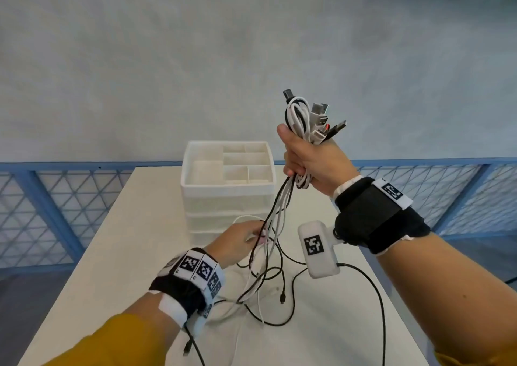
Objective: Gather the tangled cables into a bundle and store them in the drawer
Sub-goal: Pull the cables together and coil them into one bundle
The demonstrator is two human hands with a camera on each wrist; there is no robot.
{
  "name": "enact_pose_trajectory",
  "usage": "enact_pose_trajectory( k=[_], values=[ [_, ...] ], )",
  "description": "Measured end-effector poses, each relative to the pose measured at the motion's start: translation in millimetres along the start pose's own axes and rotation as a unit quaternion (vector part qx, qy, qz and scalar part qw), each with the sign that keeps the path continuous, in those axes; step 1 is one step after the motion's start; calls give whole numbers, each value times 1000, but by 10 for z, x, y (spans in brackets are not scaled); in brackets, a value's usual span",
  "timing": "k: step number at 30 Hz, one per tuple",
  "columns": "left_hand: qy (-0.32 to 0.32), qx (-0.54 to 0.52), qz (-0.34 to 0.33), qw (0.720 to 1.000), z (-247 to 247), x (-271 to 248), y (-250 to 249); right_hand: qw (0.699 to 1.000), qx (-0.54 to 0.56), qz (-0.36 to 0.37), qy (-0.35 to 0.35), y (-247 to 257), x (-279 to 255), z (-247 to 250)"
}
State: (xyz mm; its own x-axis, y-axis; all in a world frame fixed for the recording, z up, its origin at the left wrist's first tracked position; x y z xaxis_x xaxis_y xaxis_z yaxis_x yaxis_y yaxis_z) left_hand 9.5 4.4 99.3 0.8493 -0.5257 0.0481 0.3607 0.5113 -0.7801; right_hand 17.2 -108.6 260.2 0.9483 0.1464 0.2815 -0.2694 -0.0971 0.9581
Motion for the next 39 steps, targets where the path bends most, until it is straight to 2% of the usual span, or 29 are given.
enact_pose_trajectory(
  k=[2, 6, 11, 13, 16, 17, 20, 24, 26, 28, 29, 31, 33, 34, 36, 37, 39],
  values=[
    [15, 24, 11, 1000, 2, -3, 77, 1000, -19, -5, -1, -30, -13, 25],
    [-77, -1, 28, 997, 268, -50, 186, 999, -40, -17, -18, -71, -14, 138],
    [-181, -21, -43, 982, 527, -69, -141, 997, -69, -34, 8, -307, -67, 23],
    [-245, -86, -38, 965, 679, -81, -145, 993, -107, -50, 3, -440, -104, -19],
    [-322, -248, 20, 913, 931, -199, 133, 984, -160, -77, -29, -603, -115, 111],
    [-342, -263, 39, 901, 1010, -261, 267, 984, -151, -85, -43, -640, -114, 189],
    [-382, -183, 105, 900, 1175, -445, 648, 989, -95, -85, -72, -653, -95, 374],
    [-372, -53, 142, 916, 1040, -522, 786, 993, 22, -87, -76, -529, -50, 281],
    [-425, -11, 90, 901, 948, -571, 551, 992, 51, -85, -80, -476, -20, 165],
    [-470, 17, -28, 882, 850, -677, 85, 992, 52, -78, -89, -427, 11, 64],
    [-454, 32, -86, 886, 750, -703, -123, 991, 52, -79, -96, -409, 25, 29],
    [-350, 63, -186, 916, 439, -680, -456, 988, 54, -86, -114, -388, 45, -12],
    [-246, 113, -224, 936, 100, -581, -566, 987, 47, -93, -125, -366, 49, -33],
    [-213, 142, -199, 946, -29, -495, -510, 987, 41, -95, -127, -356, 45, -41],
    [-204, 179, -70, 960, -116, -326, -284, 986, 34, -100, -127, -345, 26, -51],
    [-211, 187, 1, 959, -95, -266, -146, 986, 36, -104, -125, -343, 12, -57],
    [-207, 235, 63, 948, -48, -169, 17, 986, 50, -112, -116, -337, -14, -85]
  ],
)
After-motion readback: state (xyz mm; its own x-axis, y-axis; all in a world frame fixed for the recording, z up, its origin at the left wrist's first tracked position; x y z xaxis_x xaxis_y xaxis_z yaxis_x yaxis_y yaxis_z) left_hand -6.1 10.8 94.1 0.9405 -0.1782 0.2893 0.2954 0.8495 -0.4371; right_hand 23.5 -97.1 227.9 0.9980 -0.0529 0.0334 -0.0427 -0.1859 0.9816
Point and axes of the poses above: each hand's wrist, its own x-axis towards the middle knuckle, its own z-axis out of the back of the hand, y = z × x, the point moved 6 cm from there along x, towards the middle knuckle, and after that the axes turned 1 degree about x, right-handed, at the moved point
